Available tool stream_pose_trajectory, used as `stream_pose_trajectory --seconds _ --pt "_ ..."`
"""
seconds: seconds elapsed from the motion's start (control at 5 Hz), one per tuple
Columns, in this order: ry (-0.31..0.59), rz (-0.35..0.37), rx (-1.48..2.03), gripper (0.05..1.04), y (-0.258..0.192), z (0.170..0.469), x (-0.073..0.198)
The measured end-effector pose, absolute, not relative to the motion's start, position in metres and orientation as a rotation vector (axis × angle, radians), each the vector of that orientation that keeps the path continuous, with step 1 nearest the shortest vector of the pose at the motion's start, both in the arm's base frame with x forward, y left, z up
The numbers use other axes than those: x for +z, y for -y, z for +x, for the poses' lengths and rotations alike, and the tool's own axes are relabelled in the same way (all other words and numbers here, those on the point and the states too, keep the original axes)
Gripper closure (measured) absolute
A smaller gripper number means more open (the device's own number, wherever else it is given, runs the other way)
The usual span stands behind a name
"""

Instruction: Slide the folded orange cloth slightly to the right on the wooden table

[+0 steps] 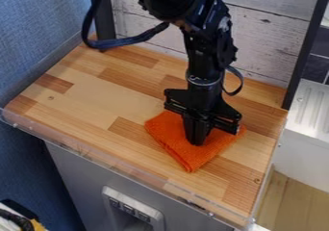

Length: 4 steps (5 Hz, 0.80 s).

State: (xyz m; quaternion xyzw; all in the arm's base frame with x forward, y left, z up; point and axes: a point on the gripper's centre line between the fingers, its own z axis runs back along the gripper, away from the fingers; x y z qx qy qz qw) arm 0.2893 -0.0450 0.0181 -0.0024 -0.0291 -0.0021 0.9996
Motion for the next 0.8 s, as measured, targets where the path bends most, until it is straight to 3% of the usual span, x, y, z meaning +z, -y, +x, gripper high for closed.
stream_pose_trajectory --seconds 0.6,0.8 --pt "0.004 -0.005 0.001 0.998 0.060 0.293 0.011" --pt "-0.012 -0.006 -0.007 0.843 0.068 0.296 0.018"
